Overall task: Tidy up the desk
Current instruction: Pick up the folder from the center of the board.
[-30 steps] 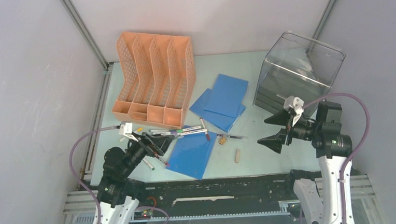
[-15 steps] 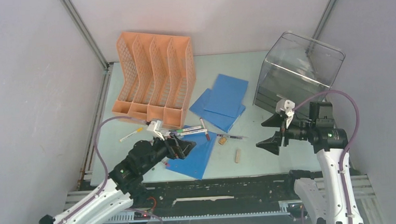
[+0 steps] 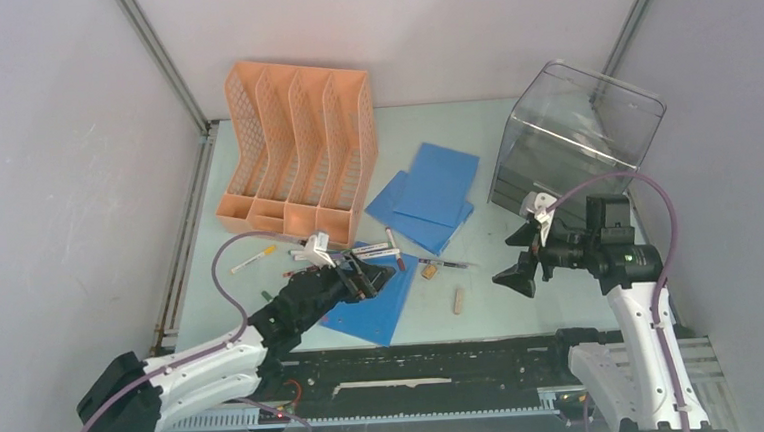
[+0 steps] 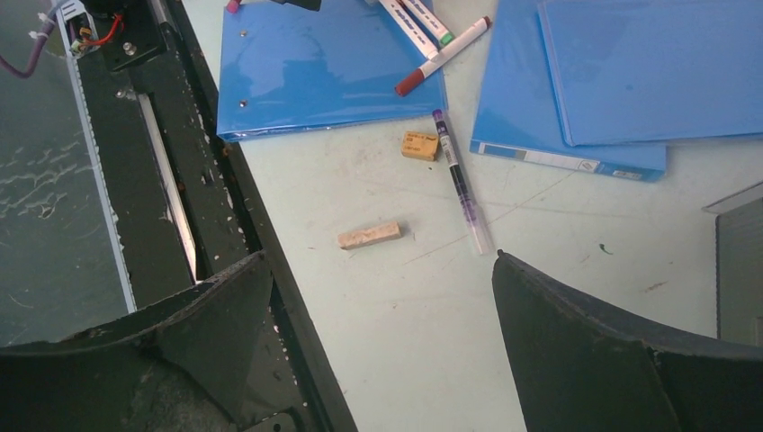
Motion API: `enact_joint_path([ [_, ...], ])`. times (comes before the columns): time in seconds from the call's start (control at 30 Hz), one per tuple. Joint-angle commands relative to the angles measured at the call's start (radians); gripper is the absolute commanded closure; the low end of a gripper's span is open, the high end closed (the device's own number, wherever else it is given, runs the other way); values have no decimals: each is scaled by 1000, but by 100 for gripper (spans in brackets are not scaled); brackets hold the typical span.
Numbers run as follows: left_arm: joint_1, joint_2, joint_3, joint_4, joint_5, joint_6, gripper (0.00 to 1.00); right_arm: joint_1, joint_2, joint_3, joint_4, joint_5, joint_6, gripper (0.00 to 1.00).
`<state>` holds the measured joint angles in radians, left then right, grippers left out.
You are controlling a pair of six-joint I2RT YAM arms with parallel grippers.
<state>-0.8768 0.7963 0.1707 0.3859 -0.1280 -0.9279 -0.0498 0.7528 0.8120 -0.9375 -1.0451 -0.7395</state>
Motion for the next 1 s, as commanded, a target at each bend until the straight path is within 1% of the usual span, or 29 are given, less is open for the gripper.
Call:
enact_joint_path([
  [0.0,-8,102,58,150,-26,-54,0,23,3,4,27,31,13,0],
  [0.13,-9,221,127,148,29,-56,0,38,8,3,26,50,14,0],
  [0.17,-9,252,145,147,53,-57,2,42,7,4,27,54,14,0],
  [0.27,-10,317,201,92,116,-37,3,47,10,4,28,64,14,0],
  [0.33,-13,315,233,9,146,-13,2,47,9,4,27,66,14,0],
  [0.43,-28,257,242,-130,131,15,3,83,10,4,26,68,10,0],
  [0.53,-50,176,244,-265,79,45,2,99,11,4,26,80,11,0],
  [0.6,-62,129,249,-348,68,72,2,104,12,4,26,80,11,0],
  [0.73,-102,89,285,-509,44,148,3,115,18,4,25,72,11,0],
  [0.83,-213,131,381,-714,-87,177,3,122,19,3,29,77,12,0],
  [0.97,-381,277,569,-949,-279,171,4,124,13,3,31,87,14,0],
])
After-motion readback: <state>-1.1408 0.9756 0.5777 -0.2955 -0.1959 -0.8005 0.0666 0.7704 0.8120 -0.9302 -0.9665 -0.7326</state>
